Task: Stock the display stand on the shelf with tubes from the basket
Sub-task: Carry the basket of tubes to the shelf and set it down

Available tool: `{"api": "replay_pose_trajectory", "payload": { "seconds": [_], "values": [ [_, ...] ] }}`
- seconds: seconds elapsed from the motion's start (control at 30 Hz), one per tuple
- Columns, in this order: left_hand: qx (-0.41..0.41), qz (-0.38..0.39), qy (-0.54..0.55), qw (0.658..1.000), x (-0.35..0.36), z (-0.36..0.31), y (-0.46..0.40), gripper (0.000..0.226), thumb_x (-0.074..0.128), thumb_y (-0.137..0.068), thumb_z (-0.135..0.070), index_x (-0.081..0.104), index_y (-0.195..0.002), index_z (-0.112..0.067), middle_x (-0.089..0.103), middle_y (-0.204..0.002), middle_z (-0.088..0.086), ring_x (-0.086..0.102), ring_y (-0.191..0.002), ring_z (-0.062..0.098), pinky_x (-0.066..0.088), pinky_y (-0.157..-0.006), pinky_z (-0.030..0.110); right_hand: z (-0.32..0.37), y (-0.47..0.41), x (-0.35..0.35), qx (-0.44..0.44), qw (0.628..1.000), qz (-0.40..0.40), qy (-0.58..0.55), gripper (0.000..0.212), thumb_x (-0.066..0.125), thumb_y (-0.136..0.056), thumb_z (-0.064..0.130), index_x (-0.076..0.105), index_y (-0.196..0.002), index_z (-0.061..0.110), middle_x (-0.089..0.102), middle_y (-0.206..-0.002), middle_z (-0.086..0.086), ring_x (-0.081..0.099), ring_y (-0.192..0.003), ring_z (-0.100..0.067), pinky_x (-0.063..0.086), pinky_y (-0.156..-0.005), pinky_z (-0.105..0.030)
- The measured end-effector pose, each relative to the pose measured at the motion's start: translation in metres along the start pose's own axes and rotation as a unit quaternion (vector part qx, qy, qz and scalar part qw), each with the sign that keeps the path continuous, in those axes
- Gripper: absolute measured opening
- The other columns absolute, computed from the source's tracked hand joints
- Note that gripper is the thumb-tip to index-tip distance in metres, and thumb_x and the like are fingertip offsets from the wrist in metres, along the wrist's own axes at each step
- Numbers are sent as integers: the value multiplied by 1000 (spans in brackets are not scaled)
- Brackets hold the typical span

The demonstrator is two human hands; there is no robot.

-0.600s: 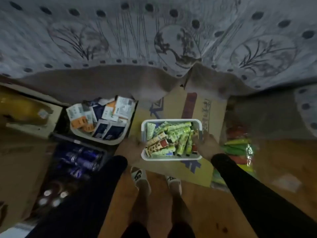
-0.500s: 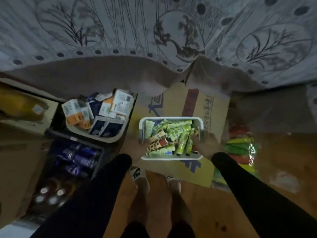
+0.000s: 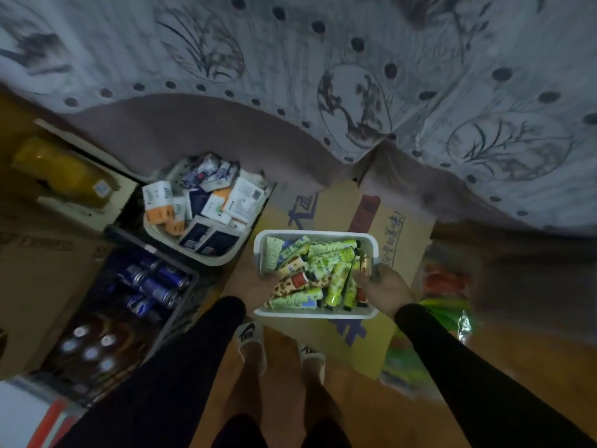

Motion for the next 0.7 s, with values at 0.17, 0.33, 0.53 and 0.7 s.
{"api": "replay_pose_trajectory", "payload": {
  "seconds": [0.17,0.33,0.53,0.7],
  "values": [
    [18,-73,57,996,-41,-9,77,13,60,-96,-36,63,-106,-29,71,-95,-6,66,-81,11,54,-68,33,65,45,-23,-95,995,14,34,37,53,-94,48,48,-84,12,52,-75,-6,52,-68,-20,39,-61,-31],
    [-10,-161,132,978,-77,9,170,19,60,-94,-46,55,-108,-35,65,-97,-8,64,-83,11,51,-66,29,137,105,-27,-198,973,23,117,38,53,-91,51,56,-94,14,61,-85,-3,59,-81,-22,45,-68,-32],
    [-36,-265,202,942,-109,65,295,4,57,-98,-36,57,-95,-34,66,-87,-4,64,-75,12,50,-62,32,209,199,27,-299,926,76,219,47,49,-92,56,50,-89,10,59,-81,-8,56,-71,-19,41,-61,-32],
    [-63,-343,250,903,-107,138,403,7,56,-99,-38,55,-106,-35,65,-90,-14,63,-74,1,44,-58,17,243,294,104,-395,862,123,294,41,49,-94,53,49,-86,12,56,-81,-6,52,-70,-17,40,-60,-31]
  ]
}}
Point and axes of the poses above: each hand's wrist, its own y-axis away from the middle knuckle, its own x-axis out of the palm, z = x × y, the point moved 7 cm from there along -y, towards the middle knuckle
